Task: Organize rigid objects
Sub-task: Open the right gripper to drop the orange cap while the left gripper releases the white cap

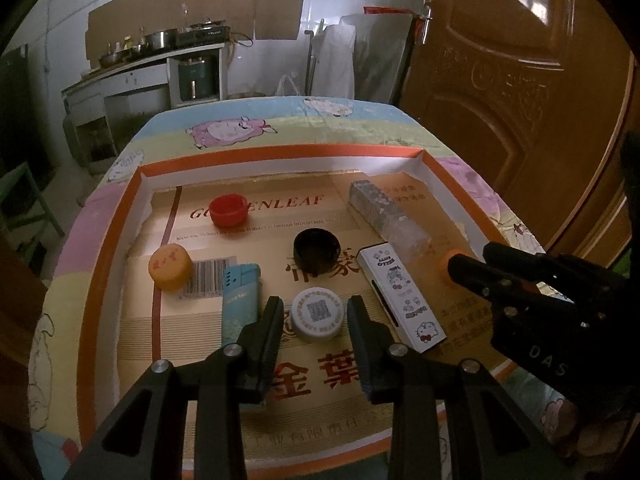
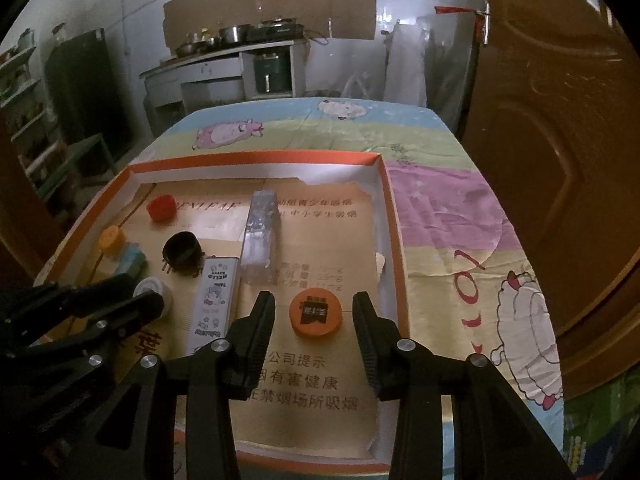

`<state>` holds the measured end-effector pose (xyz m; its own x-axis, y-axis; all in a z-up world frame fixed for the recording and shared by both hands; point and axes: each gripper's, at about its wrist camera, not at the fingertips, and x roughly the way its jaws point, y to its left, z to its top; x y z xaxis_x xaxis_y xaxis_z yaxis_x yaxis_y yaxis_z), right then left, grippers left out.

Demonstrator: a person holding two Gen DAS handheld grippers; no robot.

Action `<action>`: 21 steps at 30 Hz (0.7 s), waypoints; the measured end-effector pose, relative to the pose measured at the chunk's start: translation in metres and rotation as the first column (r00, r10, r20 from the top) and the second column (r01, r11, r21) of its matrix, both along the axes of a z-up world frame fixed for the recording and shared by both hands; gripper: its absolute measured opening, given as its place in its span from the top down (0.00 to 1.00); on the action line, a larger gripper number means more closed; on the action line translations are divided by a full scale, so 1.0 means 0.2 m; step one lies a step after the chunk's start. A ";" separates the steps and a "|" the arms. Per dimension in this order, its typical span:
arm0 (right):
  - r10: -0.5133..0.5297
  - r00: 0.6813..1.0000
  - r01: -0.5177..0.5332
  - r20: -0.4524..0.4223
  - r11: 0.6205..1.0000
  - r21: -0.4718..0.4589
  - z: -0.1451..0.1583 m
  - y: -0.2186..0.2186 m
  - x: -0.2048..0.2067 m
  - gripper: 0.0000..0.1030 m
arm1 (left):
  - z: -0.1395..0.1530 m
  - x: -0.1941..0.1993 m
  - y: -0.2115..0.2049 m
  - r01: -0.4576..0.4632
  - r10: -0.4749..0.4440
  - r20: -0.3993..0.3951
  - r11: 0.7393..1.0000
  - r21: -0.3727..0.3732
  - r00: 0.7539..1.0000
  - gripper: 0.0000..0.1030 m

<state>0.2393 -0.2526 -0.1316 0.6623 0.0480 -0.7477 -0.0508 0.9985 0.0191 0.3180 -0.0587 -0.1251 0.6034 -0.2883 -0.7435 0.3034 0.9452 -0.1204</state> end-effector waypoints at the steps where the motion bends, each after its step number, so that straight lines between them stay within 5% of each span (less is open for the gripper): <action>1: 0.000 1.000 0.000 0.001 1.000 0.001 0.00 0.00 0.00 0.60 | 0.01 0.00 0.00 0.000 0.000 0.003 1.000 0.000 1.000 0.68; 21: 0.001 0.999 -0.002 0.043 1.000 0.011 0.16 0.04 -0.19 0.60 | 0.19 -0.19 0.06 -0.026 0.027 0.069 0.999 -0.019 0.997 0.68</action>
<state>0.2017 -0.2447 -0.0996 0.6935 0.0574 -0.7182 -0.0535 0.9982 0.0281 0.2795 -0.0471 -0.0862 0.6606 -0.2851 -0.6944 0.2868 0.9508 -0.1176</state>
